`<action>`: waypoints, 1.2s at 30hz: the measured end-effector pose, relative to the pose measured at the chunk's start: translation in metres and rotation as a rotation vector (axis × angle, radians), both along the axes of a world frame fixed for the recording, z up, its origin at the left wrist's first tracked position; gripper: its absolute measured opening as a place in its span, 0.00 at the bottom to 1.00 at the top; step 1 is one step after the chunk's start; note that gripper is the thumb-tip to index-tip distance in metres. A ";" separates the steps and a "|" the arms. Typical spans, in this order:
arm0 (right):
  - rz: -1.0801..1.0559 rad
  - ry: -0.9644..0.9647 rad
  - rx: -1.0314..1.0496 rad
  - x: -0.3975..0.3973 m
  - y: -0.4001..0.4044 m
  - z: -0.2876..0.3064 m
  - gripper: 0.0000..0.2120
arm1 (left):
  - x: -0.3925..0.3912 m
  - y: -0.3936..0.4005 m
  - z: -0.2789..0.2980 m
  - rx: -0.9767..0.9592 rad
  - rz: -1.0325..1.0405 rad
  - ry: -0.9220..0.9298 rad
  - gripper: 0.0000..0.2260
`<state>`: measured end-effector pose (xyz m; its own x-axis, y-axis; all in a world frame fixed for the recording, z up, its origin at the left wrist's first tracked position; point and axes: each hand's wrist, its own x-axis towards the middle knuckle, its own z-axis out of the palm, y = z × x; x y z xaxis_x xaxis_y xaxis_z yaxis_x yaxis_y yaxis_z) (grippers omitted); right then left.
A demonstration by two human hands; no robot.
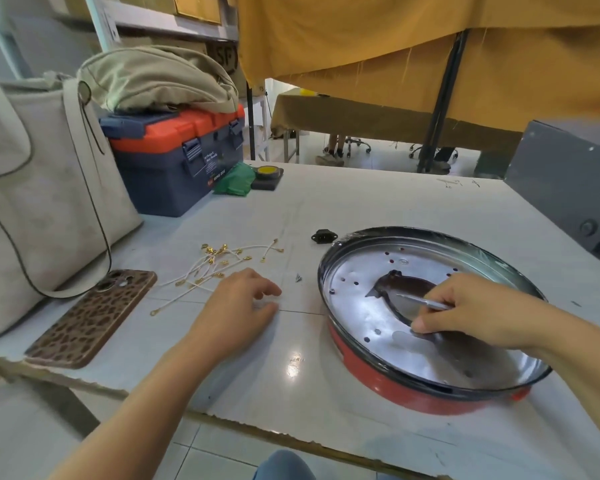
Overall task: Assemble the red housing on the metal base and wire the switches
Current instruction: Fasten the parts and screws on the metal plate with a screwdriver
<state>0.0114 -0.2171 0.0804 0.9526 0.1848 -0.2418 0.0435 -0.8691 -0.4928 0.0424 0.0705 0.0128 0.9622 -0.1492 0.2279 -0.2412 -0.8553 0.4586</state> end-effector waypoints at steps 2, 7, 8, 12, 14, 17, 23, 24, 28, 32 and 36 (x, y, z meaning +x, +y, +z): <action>-0.040 -0.013 0.001 -0.001 -0.003 -0.001 0.17 | 0.004 -0.005 -0.001 -0.005 -0.013 0.001 0.09; -0.111 -0.042 0.012 0.000 0.000 -0.004 0.19 | 0.015 -0.020 0.002 0.032 -0.040 -0.038 0.11; -0.113 -0.044 0.010 0.000 0.002 -0.004 0.19 | 0.018 -0.024 0.004 0.057 -0.041 -0.047 0.12; -0.122 -0.073 -0.018 0.001 0.009 -0.005 0.18 | 0.035 -0.034 0.011 0.093 -0.042 -0.082 0.12; -0.136 -0.092 -0.012 0.002 0.012 -0.006 0.18 | 0.045 -0.035 0.011 0.107 -0.030 -0.047 0.12; -0.165 -0.110 0.012 0.002 0.014 -0.008 0.18 | 0.054 -0.035 0.007 0.131 -0.029 0.015 0.11; -0.167 -0.131 0.022 0.001 0.014 -0.009 0.18 | 0.061 -0.033 -0.001 0.116 -0.056 -0.034 0.07; -0.168 -0.135 0.024 0.001 0.015 -0.009 0.18 | 0.061 -0.031 -0.001 0.114 -0.052 -0.043 0.07; -0.171 -0.149 0.028 0.001 0.019 -0.010 0.16 | 0.061 -0.019 -0.004 0.102 -0.015 -0.054 0.07; -0.169 -0.150 0.050 0.003 0.026 -0.010 0.15 | 0.059 -0.015 -0.005 0.116 -0.011 -0.051 0.07; -0.163 -0.153 0.046 0.004 0.030 -0.010 0.14 | 0.059 -0.013 -0.005 0.146 -0.033 -0.052 0.06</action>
